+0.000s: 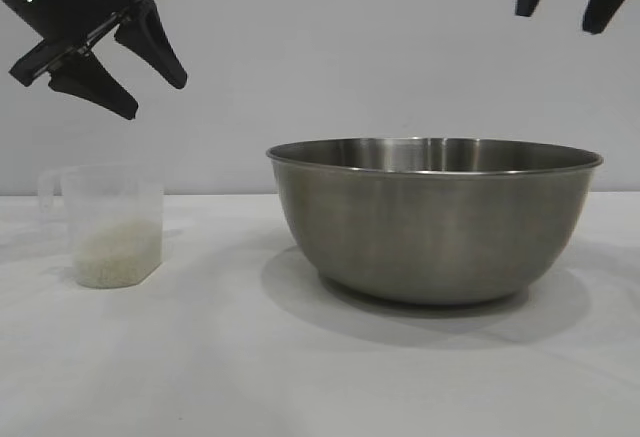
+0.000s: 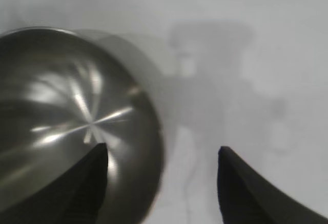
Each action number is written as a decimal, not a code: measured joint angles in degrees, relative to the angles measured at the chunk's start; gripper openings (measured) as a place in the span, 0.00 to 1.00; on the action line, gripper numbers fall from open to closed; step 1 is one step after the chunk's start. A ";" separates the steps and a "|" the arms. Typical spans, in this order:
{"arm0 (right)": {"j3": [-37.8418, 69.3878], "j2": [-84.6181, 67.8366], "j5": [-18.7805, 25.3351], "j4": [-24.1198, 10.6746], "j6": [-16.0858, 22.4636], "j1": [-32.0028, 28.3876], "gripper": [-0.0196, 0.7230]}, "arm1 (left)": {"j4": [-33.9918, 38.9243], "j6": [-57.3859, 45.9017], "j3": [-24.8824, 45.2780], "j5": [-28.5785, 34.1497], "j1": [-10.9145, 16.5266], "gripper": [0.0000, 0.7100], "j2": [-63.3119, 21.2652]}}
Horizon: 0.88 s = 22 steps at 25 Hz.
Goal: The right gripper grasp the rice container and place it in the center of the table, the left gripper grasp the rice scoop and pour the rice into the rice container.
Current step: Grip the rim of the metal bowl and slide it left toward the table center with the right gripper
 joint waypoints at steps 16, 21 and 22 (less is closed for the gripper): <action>2.06 11.59 -8.94 -0.39 -1.19 0.09 0.10 | 0.00 0.00 0.00 0.13 0.00 0.65 0.00; 2.06 12.24 -10.49 3.29 -4.00 0.13 0.03 | 0.00 0.00 0.00 0.13 0.00 0.65 0.00; 2.06 12.24 -10.49 3.84 -4.13 0.13 0.03 | 0.00 0.00 0.00 0.13 0.00 0.65 0.00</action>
